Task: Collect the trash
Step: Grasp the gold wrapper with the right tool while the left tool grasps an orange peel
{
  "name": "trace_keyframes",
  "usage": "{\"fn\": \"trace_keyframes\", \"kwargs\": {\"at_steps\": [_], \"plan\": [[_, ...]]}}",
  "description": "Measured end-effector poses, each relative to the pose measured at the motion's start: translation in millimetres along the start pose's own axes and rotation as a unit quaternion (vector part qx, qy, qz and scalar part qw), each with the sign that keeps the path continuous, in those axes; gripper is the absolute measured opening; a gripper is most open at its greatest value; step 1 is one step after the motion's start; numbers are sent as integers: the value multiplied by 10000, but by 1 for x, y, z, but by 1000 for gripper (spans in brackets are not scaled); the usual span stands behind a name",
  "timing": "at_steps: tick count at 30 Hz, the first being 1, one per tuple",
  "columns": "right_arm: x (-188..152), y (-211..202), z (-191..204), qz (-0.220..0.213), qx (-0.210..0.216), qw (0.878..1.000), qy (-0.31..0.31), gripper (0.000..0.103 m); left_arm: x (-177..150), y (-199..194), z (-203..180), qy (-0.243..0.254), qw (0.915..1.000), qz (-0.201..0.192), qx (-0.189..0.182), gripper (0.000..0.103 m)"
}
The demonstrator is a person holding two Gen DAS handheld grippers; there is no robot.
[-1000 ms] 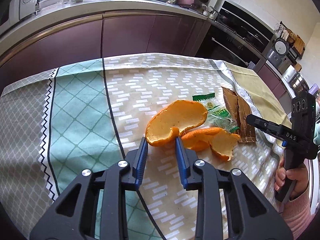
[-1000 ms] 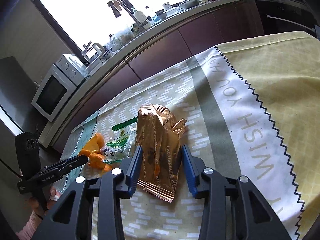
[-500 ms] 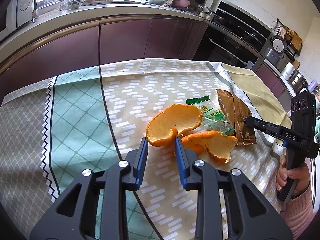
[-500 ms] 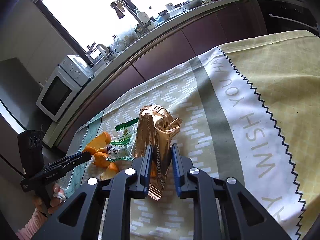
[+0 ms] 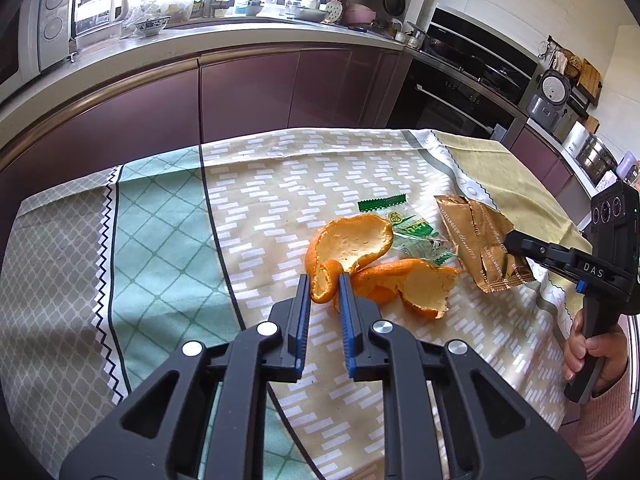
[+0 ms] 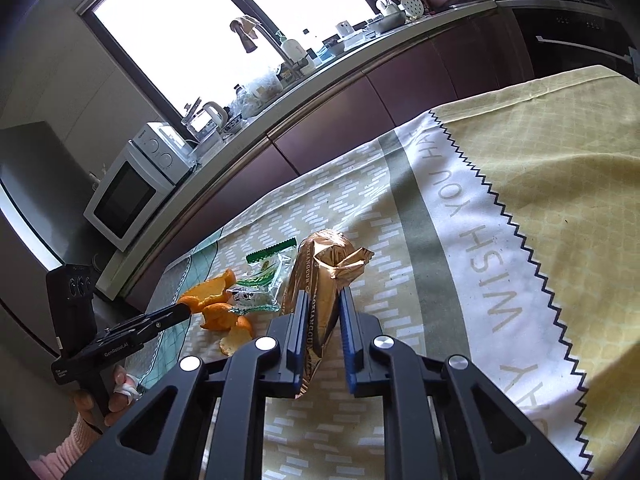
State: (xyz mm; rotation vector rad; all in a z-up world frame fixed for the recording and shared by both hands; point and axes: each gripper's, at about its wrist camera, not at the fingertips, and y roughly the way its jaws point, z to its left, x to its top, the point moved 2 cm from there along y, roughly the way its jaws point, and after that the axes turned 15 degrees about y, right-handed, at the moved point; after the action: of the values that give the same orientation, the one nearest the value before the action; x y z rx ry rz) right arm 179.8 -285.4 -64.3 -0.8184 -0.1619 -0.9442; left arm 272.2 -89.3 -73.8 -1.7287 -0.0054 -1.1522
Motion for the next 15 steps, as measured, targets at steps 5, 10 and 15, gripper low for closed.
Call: {"fn": "trace_keyframes", "kwargs": {"at_steps": [5, 10, 15], "plan": [[1, -15, 8, -160, 129, 9998, -44, 14, -3, -22, 4, -41, 9998, -201, 63, 14], [-3, -34, 24, -297, 341, 9988, -186, 14, -9, -54, 9, -136, 9988, -444, 121, 14], [-18, -40, 52, -221, 629, 9968, -443, 14, -24, -89, 14, -222, 9976, -628, 210, 14]]}}
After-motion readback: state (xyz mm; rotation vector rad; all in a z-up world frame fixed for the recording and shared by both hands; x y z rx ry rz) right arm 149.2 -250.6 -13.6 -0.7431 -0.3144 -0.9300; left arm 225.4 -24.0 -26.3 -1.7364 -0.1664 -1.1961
